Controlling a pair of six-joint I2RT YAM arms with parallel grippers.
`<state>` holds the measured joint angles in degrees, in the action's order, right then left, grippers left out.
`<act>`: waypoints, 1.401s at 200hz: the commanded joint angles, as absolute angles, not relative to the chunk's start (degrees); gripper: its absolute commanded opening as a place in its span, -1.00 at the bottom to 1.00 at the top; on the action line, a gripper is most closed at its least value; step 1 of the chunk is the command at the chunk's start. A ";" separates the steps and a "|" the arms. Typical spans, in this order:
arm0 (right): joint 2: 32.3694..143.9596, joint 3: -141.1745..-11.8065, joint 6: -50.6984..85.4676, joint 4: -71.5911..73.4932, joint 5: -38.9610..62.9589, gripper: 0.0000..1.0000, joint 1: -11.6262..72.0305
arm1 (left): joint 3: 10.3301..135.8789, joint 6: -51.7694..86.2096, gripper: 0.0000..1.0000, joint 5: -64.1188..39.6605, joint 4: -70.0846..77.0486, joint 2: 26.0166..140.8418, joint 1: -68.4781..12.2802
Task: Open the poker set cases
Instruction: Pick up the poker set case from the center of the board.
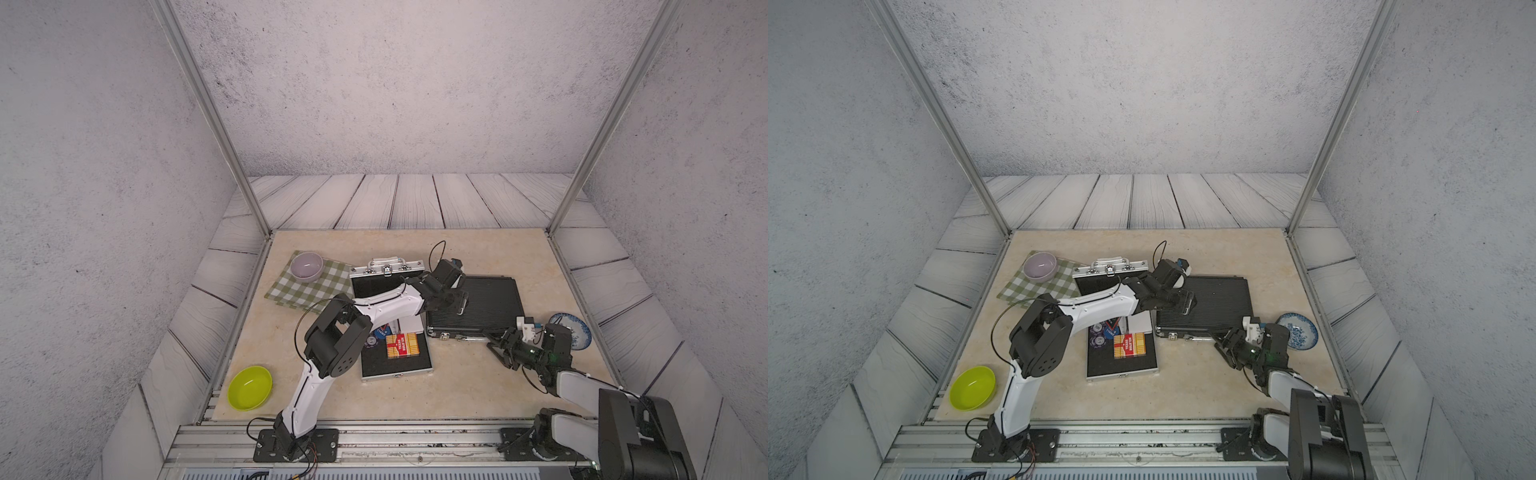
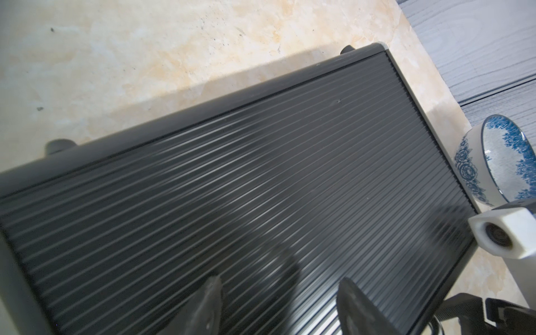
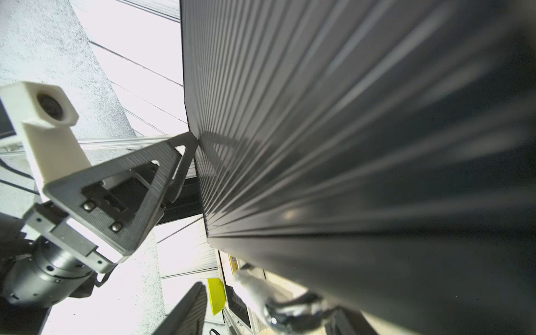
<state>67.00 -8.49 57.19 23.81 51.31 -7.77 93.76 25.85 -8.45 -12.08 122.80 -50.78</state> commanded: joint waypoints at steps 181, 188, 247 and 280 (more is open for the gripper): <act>64.26 -9.36 59.84 9.06 42.82 0.36 -5.36 | 89.18 28.39 0.33 -9.84 -16.99 124.98 -51.06; 64.25 -9.25 60.50 9.59 42.79 0.36 -5.37 | 89.12 28.48 0.33 -9.84 -16.96 125.04 -51.00; 64.60 -8.12 71.80 12.88 39.55 0.25 -2.41 | 87.83 29.57 0.33 -8.97 -16.46 124.15 -51.12; 61.24 -8.18 73.26 6.97 34.71 0.11 -1.57 | 87.03 30.40 0.33 -8.97 -15.82 123.58 -51.15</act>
